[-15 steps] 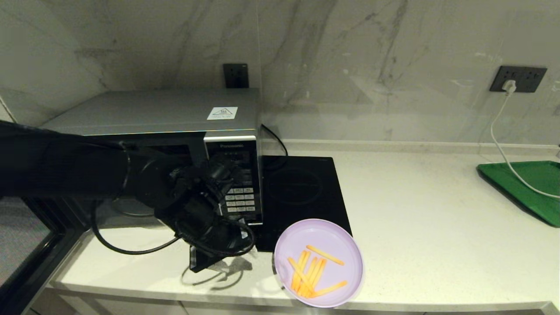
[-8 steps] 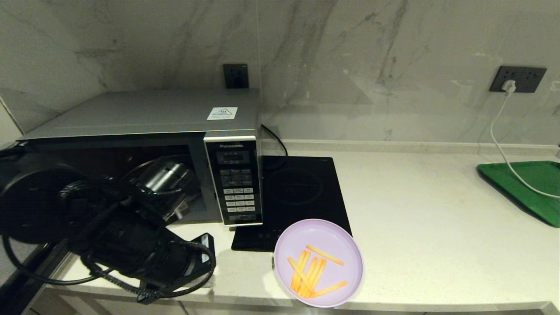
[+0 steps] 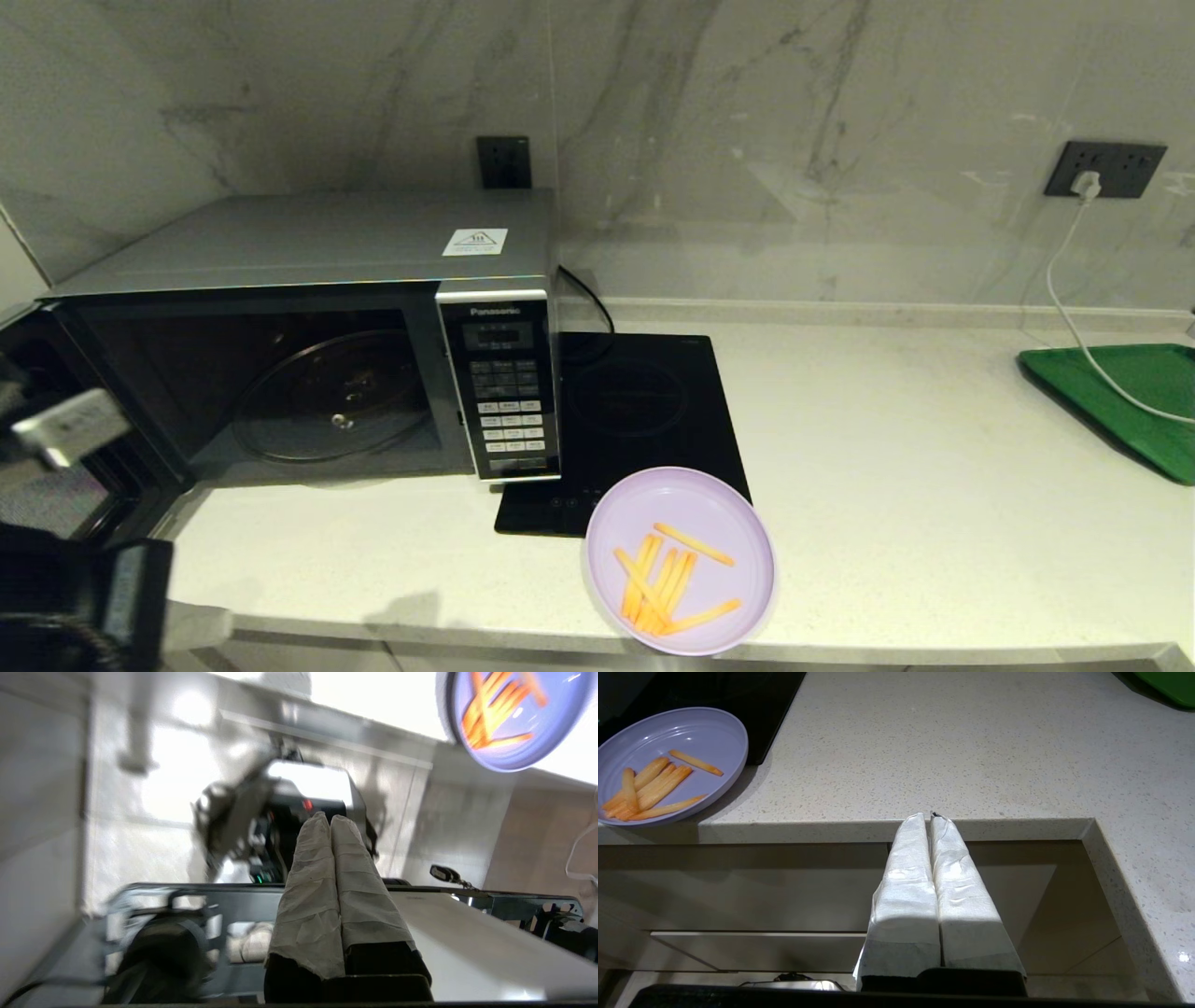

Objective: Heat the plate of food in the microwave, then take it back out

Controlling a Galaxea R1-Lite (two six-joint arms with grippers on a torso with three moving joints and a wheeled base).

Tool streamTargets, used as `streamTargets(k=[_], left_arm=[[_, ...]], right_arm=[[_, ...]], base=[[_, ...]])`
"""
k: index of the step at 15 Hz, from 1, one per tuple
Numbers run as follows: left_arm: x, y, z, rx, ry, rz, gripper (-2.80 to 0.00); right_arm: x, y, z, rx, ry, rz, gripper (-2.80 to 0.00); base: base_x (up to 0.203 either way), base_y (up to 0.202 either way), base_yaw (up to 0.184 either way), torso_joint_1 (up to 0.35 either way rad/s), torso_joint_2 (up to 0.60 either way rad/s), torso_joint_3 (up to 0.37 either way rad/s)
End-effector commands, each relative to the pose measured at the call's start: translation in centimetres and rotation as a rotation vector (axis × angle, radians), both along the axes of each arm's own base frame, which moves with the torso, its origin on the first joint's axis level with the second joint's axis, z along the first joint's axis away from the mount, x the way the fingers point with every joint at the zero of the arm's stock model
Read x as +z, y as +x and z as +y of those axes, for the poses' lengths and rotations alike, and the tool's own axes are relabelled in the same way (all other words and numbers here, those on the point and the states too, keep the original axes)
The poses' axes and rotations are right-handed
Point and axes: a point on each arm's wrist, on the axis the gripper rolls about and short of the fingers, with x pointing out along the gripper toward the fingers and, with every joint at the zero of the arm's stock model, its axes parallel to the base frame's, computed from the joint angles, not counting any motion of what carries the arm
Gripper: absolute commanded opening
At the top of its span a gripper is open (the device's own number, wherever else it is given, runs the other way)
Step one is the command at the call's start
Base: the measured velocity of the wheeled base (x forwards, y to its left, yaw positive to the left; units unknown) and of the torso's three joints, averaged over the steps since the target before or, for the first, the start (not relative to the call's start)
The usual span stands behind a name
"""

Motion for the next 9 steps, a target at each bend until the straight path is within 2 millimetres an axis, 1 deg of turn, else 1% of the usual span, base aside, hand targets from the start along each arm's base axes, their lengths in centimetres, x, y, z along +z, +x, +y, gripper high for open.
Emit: streamTargets(k=[1, 3, 4, 5, 7, 9], left_arm=[[4.3, -6.0, 3.8, 0.012, -0.023, -0.104, -2.80], [6.6, -10.1, 6.5, 0.030, -0.009, -0.155, -2.80], [7.2, -12.1, 7.6, 0.059, -0.006, -0.204, -2.80], [7.5, -13.5, 8.1, 0.115, 0.014, -0.247, -2.80], [7.1, -16.3, 8.2, 0.189, 0.117, -0.321, -2.80], [5.9, -20.6, 7.4, 0.177, 0.290, -0.418, -2.80]], right_arm=[[0.0, 0.0, 0.0, 0.001, 0.001, 0.002, -2.80], [0.0, 0.0, 0.0, 0.001, 0.001, 0.003, -2.80], [0.0, 0.0, 0.0, 0.001, 0.001, 0.004, -2.80], [0.0, 0.0, 0.0, 0.001, 0.001, 0.004, -2.80], [0.0, 0.0, 0.0, 0.001, 0.001, 0.003, -2.80], [0.0, 0.0, 0.0, 0.001, 0.001, 0.004, -2.80]], base=[[0.000, 0.000, 0.000, 0.000, 0.00, 0.000], [0.000, 0.000, 0.000, 0.000, 0.00, 0.000], [0.000, 0.000, 0.000, 0.000, 0.00, 0.000], [0.000, 0.000, 0.000, 0.000, 0.00, 0.000], [0.000, 0.000, 0.000, 0.000, 0.00, 0.000], [0.000, 0.000, 0.000, 0.000, 0.00, 0.000]])
